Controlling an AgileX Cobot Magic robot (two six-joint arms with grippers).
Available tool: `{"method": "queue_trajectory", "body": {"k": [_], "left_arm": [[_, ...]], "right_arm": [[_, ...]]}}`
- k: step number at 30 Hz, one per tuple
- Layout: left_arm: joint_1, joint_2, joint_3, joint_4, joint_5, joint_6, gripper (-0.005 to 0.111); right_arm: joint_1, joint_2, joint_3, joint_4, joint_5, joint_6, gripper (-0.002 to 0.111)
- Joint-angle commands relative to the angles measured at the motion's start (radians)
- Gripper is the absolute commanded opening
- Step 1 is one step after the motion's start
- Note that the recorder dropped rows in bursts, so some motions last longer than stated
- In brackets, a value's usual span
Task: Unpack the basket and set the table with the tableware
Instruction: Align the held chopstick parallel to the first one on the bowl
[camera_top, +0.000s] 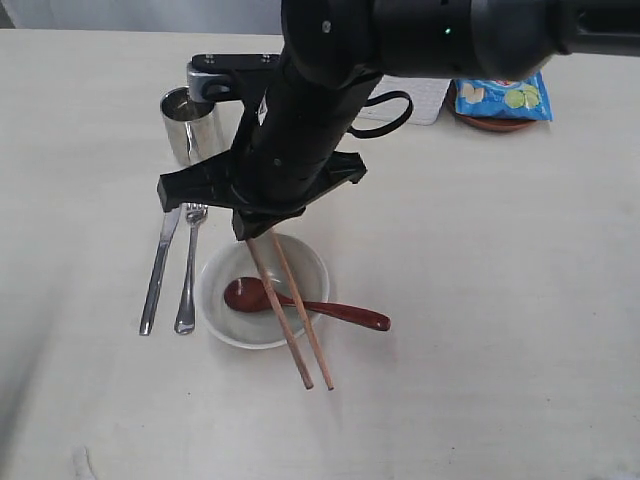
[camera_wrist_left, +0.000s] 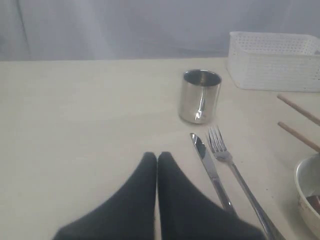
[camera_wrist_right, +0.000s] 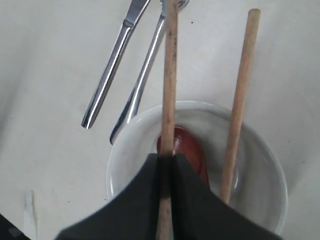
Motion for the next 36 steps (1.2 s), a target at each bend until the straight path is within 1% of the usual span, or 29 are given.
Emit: {"method": "queue_trajectory", "body": {"k": [1,5,10,15,19,26,32,36], "left_arm": [[-0.008,-0.003,0.003,0.004,-0.002,-0.001,0.000],[-0.008,-0.003,0.003,0.004,-0.002,-0.001,0.000],[-0.008,-0.003,0.003,0.004,-0.002,-0.001,0.000],[-0.008,-0.003,0.003,0.004,-0.002,-0.001,0.000],[-0.008,-0.003,0.003,0.004,-0.002,-0.001,0.000],[-0.008,-0.003,0.003,0.004,-0.002,-0.001,0.000],[-0.008,-0.003,0.003,0.004,-0.002,-0.001,0.000],[-0.008,-0.003,0.003,0.004,-0.002,-0.001,0.000]], "right_arm": [[-0.001,0.013,0.008,0.031,-0.044,0.003,-0.001],[-0.001,0.037,0.008,0.034,-0.073,0.039,-0.001],[-0.001,0.053,0.008,0.028,-0.053,0.039,-0.001],[-0.001,0.053,0.008,-0.027,-0.014,0.081,-0.001],[0.002,0.051,0.008,-0.020,0.010,0.081,-0.001],[0.015,0.048,0.008,-0.027,-0.004,0.081,-0.001],[0.015,0.048,0.008,-0.116,-0.013,0.161,-0.001],[0.015,0.048,0.008,-0.119,-0.011,0.166,-0.001]]}}
